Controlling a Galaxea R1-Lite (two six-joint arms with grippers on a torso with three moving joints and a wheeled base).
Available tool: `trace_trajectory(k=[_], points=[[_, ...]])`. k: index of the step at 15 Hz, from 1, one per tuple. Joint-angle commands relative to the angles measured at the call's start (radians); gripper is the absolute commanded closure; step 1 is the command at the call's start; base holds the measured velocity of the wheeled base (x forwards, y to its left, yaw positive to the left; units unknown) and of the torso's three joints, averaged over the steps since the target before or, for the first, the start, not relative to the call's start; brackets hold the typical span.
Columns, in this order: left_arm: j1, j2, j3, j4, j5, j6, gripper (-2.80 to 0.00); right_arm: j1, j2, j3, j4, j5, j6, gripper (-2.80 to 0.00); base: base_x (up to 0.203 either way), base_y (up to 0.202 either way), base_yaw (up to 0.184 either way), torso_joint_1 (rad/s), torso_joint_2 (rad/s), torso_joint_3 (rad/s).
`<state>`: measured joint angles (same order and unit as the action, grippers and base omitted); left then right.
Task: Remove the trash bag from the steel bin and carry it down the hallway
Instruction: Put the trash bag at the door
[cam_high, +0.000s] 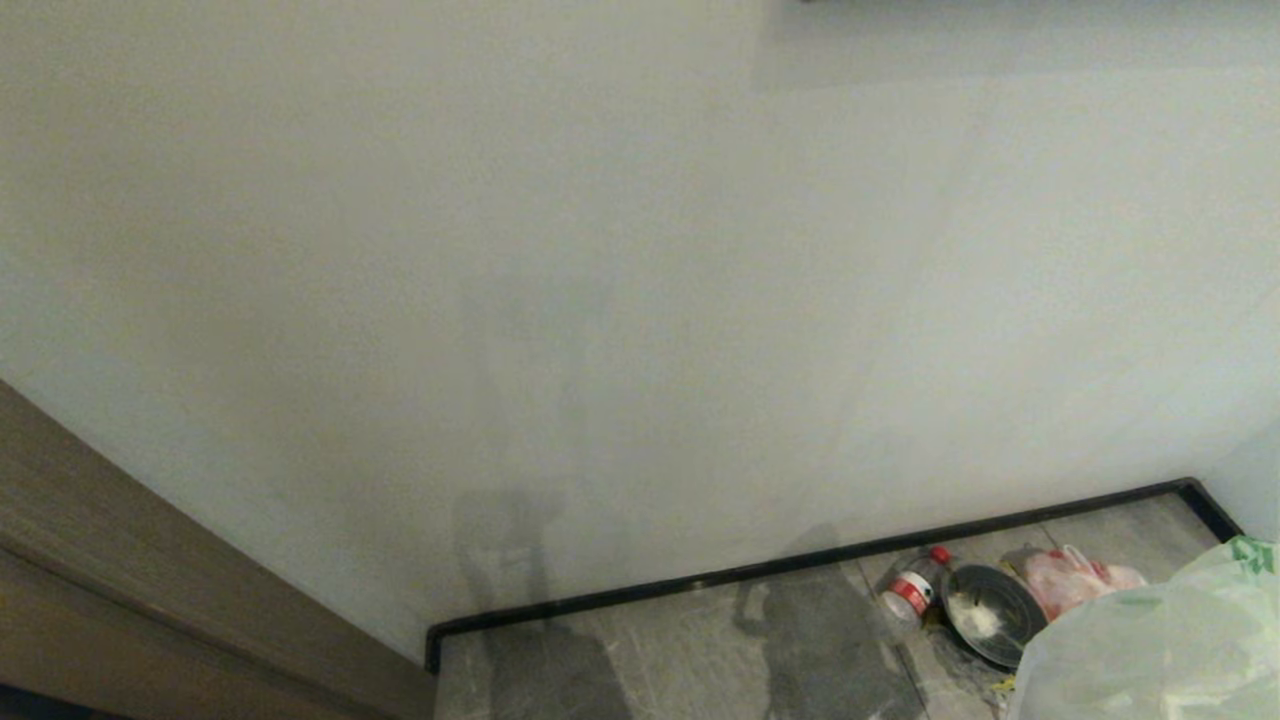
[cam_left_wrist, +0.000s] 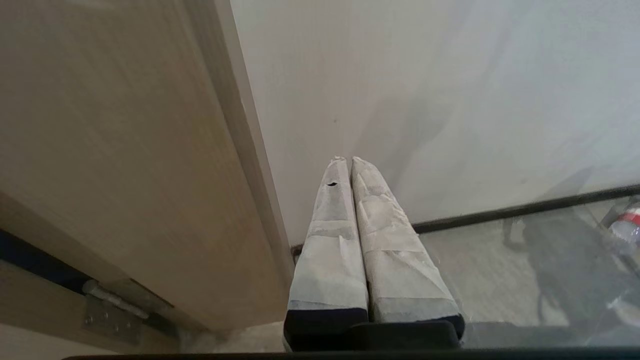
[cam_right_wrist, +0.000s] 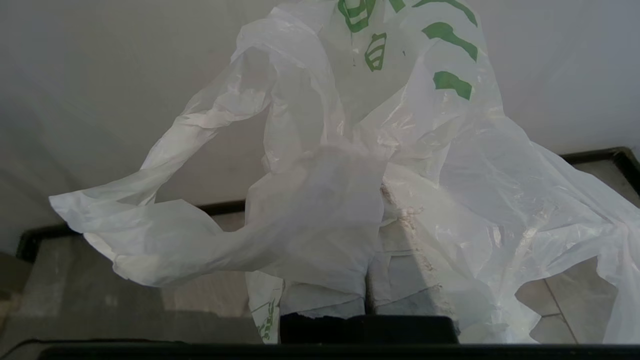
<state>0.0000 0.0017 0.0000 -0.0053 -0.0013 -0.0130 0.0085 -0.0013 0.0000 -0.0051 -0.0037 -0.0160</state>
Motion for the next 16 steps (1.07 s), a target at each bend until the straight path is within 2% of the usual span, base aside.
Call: trace_trajectory(k=[1, 6, 13, 16], points=[[0.000, 0.000, 0.000, -0.001, 0.000, -0.001, 0.00, 0.001, 0.001, 0.000, -0.003, 0.002, -0.002, 0.00, 0.000, 0.000, 0.000, 0.002, 0.00, -0.205], [0.000, 0.000, 0.000, -0.001, 0.000, 0.002, 0.00, 0.001, 0.001, 0.000, 0.001, -0.001, -0.012, 0.00, 0.000, 0.000, 0.000, 0.002, 0.00, -0.180], [0.000, 0.000, 0.000, -0.001, 0.000, 0.002, 0.00, 0.000, 0.001, 0.000, 0.001, 0.000, 0.005, 0.00, 0.000, 0.000, 0.000, 0.001, 0.00, -0.019], [0.000, 0.000, 0.000, -0.001, 0.000, 0.002, 0.00, 0.000, 0.001, 0.000, 0.001, 0.000, -0.012, 0.00, 0.000, 0.000, 0.000, 0.000, 0.00, 0.000]])
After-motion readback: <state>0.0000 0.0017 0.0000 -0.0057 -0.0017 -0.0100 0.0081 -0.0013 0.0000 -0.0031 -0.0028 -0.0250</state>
